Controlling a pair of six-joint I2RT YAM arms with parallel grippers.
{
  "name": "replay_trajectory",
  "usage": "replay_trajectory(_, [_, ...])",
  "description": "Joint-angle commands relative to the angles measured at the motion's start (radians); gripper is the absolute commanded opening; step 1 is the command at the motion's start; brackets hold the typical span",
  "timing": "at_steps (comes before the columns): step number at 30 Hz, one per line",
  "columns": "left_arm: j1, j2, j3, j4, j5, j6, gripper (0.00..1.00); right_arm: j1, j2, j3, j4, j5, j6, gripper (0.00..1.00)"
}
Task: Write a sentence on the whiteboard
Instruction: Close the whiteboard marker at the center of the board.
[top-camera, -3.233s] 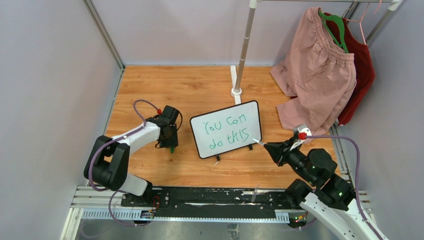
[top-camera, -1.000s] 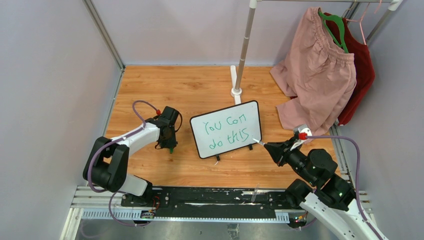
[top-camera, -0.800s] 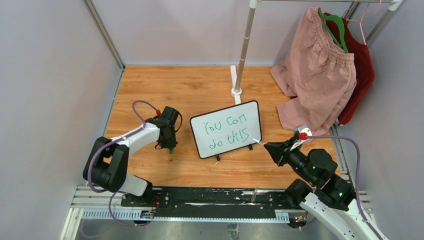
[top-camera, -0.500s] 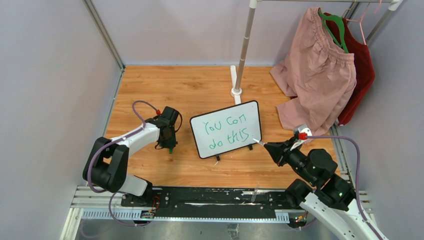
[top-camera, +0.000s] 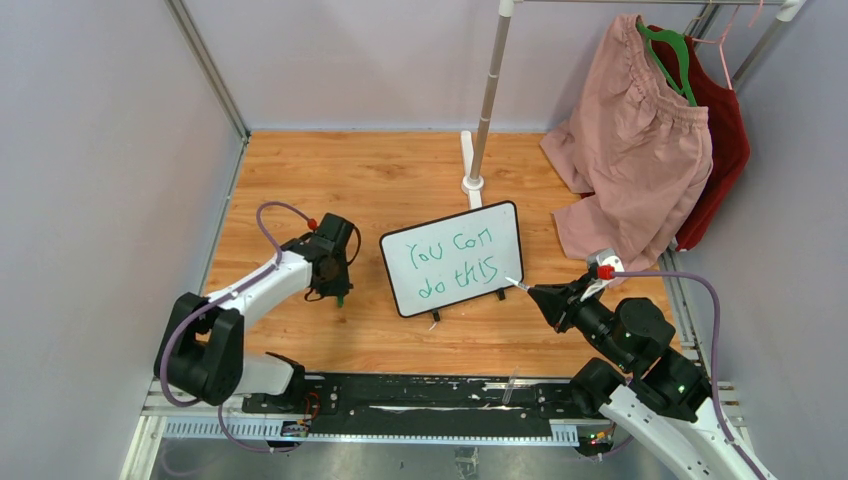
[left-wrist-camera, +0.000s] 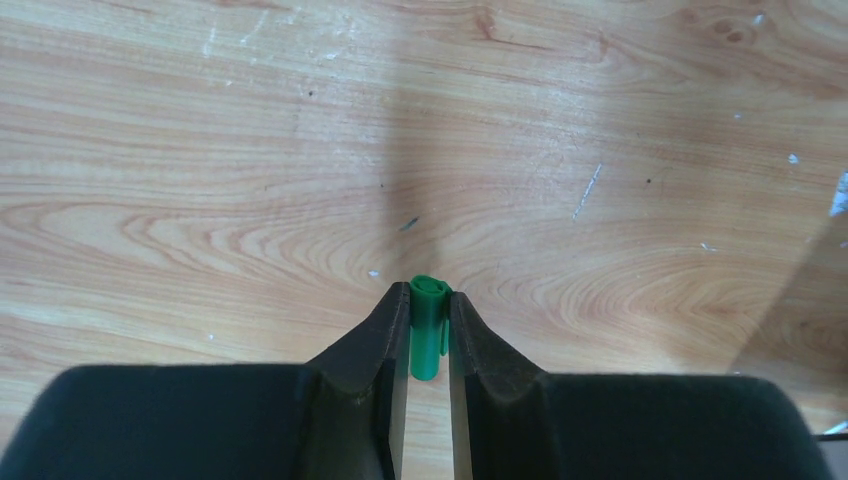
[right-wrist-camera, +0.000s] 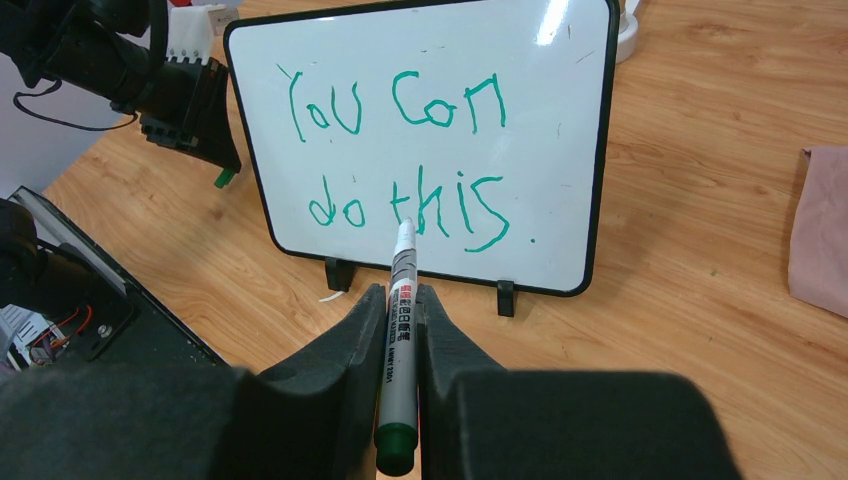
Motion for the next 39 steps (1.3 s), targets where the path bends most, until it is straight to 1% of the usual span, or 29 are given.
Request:
replay_trajectory(1, [-0.003, -0.068, 0.044, -0.055, -0.026, -0.013, 0.0, -0.009, -0.011, -0.004, 0.008, -0.005, 0.001, 0.0])
replay_trajectory(6, [-0.003, -0.133, 0.107, -0.117, -0.03, -0.013, 0.0, -0.008, -0.014, -0.003, 0.007, -0.009, 0.002, 0.0])
replay_trajectory(10, [-0.003, -0.241, 0.202, -0.164, -0.019, -0.019, 0.0, -0.008, -0.003, 0.005, 0.007, -0.012, -0.001, 0.0])
replay_trajectory(15, [-0.003, -0.347, 0.341, -0.179, 0.028, -0.034, 0.0, -0.008, 0.045, 0.055, 0.029, -0.036, -0.018, 0.0])
replay_trajectory(17, [-0.003, -0.381, 0.386, -0.158, 0.066, -0.048, 0.0, -0.009, 0.074, 0.08, 0.059, -0.078, -0.028, 0.0])
replay_trajectory(22, [-0.003, -0.477, 0.41, 0.034, 0.226, -0.106, 0.0, -0.008, 0.197, 0.152, 0.227, -0.207, -0.039, 0.0])
replay_trajectory(26, [-0.004, -0.527, 0.415, 0.186, 0.31, -0.152, 0.0, -0.007, 0.303, 0.229, 0.354, -0.211, -0.051, 0.0])
replay_trajectory(29, [-0.003, -0.55, 0.389, 0.326, 0.371, -0.205, 0.0, 0.0, 0.373, 0.277, 0.482, -0.184, -0.081, 0.0])
replay_trajectory(32, [-0.003, -0.58, 0.323, 0.544, 0.422, -0.295, 0.0, 0.015, 0.437, 0.319, 0.633, -0.124, -0.121, 0.0])
replay_trajectory(35, [-0.004, -0.593, 0.271, 0.752, 0.436, -0.399, 0.0, 0.042, 0.502, 0.35, 0.794, -0.07, -0.148, 0.0])
replay_trajectory(36, [-0.004, -0.592, 0.269, 0.789, 0.434, -0.419, 0.0, 0.058, 0.524, 0.362, 0.837, -0.055, -0.161, 0.0])
replay_trajectory(39, [-0.004, -0.584, 0.275, 0.861, 0.422, -0.461, 0.0, 0.165, 0.596, 0.408, 0.964, 0.045, -0.251, 0.0])
